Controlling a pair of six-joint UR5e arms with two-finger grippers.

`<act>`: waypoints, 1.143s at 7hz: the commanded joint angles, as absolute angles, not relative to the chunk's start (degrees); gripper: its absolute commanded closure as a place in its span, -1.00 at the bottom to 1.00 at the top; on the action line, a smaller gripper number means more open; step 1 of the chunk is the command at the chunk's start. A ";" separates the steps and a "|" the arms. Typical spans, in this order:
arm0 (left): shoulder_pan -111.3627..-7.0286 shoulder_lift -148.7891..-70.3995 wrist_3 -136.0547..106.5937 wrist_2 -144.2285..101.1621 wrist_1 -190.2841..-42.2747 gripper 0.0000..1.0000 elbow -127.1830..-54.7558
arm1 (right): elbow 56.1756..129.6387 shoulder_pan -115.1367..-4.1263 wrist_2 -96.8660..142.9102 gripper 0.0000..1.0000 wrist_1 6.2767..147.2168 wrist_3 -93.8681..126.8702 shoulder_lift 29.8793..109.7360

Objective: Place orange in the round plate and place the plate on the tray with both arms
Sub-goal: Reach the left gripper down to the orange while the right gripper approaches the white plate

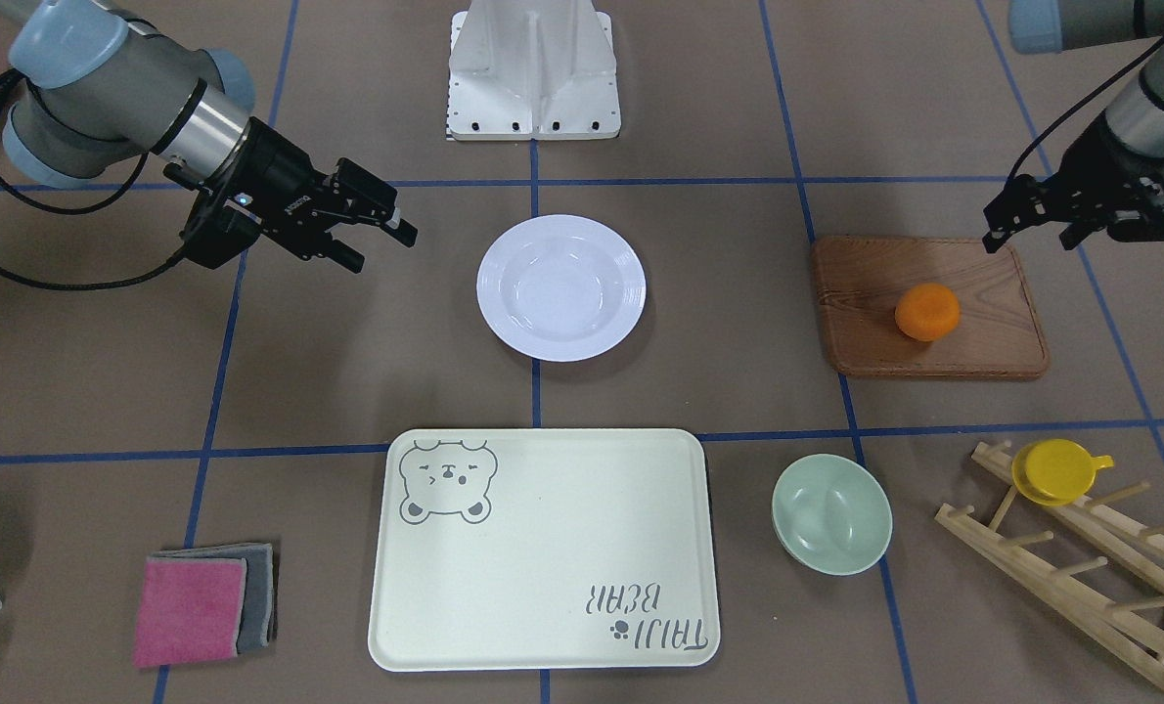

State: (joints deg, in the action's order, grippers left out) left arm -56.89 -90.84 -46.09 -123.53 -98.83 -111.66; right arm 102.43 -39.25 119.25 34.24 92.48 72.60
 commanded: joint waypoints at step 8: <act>-51.08 -95.54 -53.69 -122.34 -109.78 -0.96 -97.82 | 102.13 -33.84 113.82 -1.00 32.43 92.99 71.28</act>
State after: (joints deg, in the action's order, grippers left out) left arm -52.22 -95.51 -52.63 -122.34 -109.35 -98.24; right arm 102.12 -33.86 113.84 32.44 92.99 71.28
